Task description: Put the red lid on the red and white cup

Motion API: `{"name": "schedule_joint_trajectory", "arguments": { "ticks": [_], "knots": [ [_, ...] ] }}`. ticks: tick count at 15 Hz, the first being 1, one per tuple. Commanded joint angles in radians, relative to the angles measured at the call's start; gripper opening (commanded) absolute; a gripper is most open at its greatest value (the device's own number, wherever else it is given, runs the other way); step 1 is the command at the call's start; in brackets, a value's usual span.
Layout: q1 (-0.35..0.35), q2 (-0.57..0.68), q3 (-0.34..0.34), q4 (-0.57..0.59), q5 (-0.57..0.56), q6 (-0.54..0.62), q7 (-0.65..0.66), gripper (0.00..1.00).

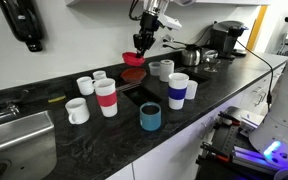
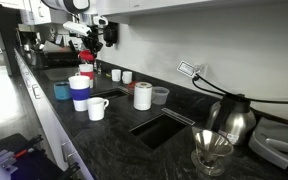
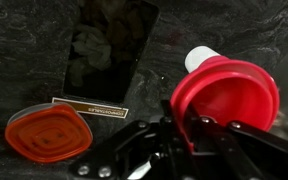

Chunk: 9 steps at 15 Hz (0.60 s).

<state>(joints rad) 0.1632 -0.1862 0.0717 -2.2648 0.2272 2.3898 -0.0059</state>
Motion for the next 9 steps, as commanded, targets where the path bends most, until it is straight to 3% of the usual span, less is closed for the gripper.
{"name": "schedule_joint_trajectory", "arguments": {
  "ticks": [1,9],
  "knots": [
    [-0.008,0.009,0.012,0.013,0.001,-0.001,-0.01,0.04],
    [0.049,0.176,0.088,0.206,-0.007,-0.026,-0.093,0.04]
  ]
}}
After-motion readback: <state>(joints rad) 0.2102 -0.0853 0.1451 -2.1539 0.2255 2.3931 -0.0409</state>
